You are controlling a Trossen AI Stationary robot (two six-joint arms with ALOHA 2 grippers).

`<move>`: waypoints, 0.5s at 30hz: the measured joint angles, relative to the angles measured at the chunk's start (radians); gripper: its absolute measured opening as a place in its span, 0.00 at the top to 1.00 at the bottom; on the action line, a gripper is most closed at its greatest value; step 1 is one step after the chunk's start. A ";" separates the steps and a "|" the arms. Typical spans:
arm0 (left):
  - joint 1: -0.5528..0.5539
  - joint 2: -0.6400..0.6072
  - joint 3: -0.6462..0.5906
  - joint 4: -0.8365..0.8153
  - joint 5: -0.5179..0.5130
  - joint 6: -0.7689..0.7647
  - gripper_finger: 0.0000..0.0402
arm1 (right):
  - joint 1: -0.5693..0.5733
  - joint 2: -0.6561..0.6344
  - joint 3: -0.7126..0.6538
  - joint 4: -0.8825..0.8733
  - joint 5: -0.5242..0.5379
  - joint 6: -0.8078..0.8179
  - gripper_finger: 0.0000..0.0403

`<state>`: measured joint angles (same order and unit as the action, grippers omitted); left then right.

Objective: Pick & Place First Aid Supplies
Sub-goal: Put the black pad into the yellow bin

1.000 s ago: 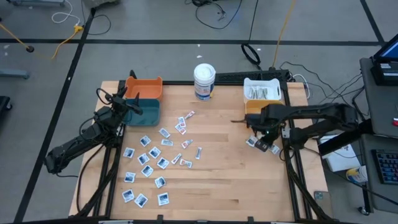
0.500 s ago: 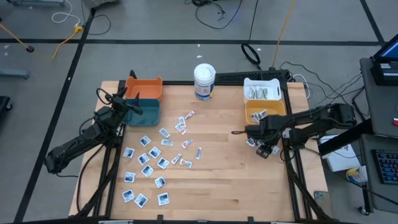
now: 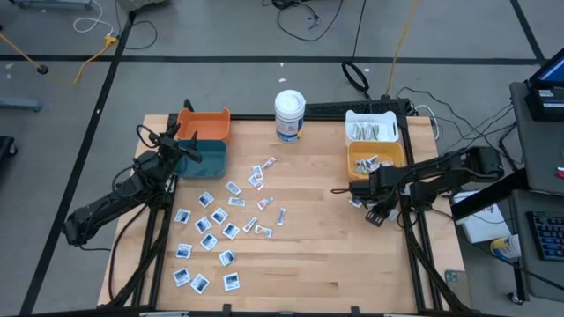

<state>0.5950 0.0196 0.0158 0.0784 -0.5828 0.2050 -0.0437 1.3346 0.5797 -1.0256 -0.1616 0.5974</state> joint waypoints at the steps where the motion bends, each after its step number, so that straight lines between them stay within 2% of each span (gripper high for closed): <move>1: 0.000 0.000 0.000 0.000 0.000 0.000 0.23 | 0.000 0.000 0.000 0.002 0.000 0.003 0.69; 8: 0.000 0.000 0.000 0.000 0.000 0.000 0.23 | 0.000 0.001 -0.002 0.017 0.002 0.049 0.96; 15: 0.000 0.000 0.000 0.000 0.000 0.000 0.23 | -0.001 -0.015 0.068 -0.004 0.039 0.189 0.99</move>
<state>0.5949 0.0193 0.0158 0.0784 -0.5827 0.2050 -0.0444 1.3200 0.6474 -1.0297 -0.1224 0.7868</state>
